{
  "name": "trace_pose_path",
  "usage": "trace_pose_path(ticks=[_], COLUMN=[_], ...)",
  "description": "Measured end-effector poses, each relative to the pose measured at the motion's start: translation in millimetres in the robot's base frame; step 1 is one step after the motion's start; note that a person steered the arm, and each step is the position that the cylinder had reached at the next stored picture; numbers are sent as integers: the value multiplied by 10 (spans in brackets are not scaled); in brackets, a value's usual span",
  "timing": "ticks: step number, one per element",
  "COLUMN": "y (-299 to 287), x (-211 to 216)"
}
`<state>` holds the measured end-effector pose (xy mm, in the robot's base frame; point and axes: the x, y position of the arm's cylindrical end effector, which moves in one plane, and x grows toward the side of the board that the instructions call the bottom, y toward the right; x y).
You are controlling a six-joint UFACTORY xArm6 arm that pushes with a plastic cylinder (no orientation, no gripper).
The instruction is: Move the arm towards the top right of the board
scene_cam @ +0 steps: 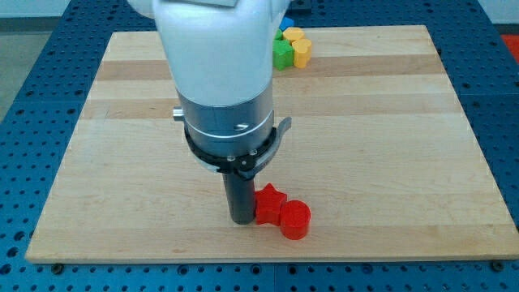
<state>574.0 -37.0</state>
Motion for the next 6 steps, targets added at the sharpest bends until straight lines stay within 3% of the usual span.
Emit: trace_pose_path(ticks=[2, 3, 4, 6], y=[-23, -155, 220, 2611], x=[-211, -750, -1427, -2185])
